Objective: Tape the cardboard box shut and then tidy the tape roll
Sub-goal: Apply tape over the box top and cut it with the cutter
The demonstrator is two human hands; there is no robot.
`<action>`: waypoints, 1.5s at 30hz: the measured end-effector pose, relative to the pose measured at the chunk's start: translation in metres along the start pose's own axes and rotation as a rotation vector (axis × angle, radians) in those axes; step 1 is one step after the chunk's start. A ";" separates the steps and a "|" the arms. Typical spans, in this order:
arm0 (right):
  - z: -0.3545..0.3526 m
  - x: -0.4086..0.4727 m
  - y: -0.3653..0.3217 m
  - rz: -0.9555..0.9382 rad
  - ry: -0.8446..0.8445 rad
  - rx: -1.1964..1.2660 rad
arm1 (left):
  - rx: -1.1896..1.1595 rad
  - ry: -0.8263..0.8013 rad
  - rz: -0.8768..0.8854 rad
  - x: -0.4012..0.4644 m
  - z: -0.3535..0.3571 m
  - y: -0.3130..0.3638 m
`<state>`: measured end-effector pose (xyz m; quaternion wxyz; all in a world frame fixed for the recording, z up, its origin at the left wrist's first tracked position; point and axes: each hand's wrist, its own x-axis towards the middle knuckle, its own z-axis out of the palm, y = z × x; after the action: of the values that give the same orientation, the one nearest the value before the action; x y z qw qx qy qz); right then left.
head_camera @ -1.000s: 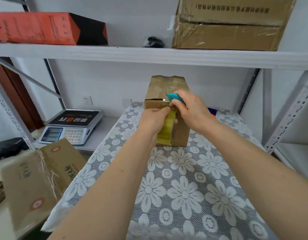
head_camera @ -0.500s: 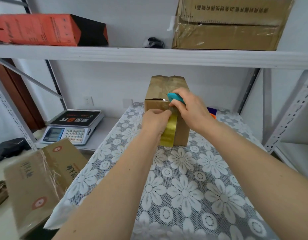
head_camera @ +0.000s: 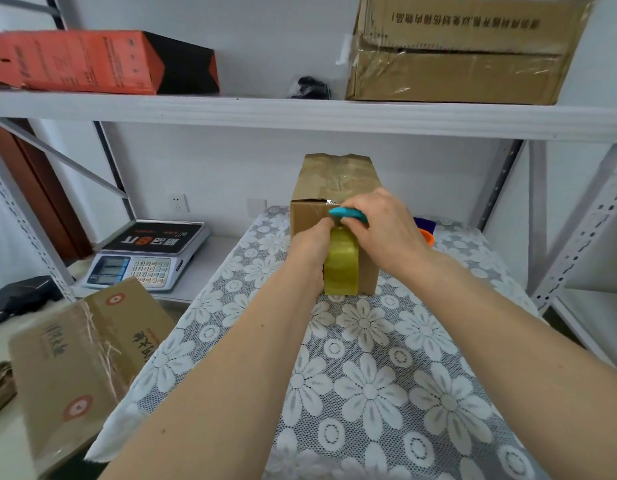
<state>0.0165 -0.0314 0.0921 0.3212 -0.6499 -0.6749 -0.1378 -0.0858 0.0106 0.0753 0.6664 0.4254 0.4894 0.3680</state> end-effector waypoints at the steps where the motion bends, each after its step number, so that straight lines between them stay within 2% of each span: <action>1: 0.001 0.001 0.000 -0.001 0.002 -0.013 | 0.010 0.014 0.007 0.001 0.001 0.000; 11: -0.004 0.012 -0.004 -0.050 -0.100 -0.134 | 0.025 0.132 0.102 0.001 0.003 -0.007; 18: -0.007 0.017 -0.006 -0.060 -0.167 -0.178 | 0.038 0.156 0.111 0.001 0.004 -0.008; 23: -0.008 0.023 -0.006 -0.047 -0.216 -0.167 | 0.058 0.131 0.077 -0.002 0.005 -0.005; 35: -0.006 0.022 -0.007 -0.060 -0.184 -0.175 | 0.028 0.058 0.068 -0.014 0.000 -0.002; 45: -0.005 0.021 -0.012 -0.082 -0.214 -0.271 | 0.110 0.084 0.155 -0.015 0.004 -0.009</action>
<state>0.0071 -0.0188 0.1114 0.1512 -0.6702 -0.7063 -0.1704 -0.0854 -0.0066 0.0729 0.5904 0.4822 0.5019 0.4087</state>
